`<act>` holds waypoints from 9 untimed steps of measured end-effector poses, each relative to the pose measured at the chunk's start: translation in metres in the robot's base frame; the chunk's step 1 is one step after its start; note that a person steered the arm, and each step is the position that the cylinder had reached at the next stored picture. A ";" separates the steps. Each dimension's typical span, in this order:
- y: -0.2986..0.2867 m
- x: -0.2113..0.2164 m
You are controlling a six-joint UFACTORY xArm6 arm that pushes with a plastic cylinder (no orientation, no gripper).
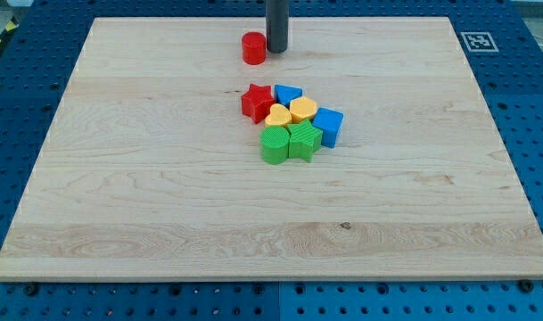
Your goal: Drag the red circle diagonal to the green circle
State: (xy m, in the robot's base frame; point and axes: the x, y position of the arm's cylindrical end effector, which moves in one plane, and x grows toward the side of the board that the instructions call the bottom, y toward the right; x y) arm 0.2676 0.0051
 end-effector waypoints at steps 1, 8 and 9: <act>-0.006 -0.008; -0.028 0.009; -0.028 0.025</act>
State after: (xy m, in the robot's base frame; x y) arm 0.2925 -0.0229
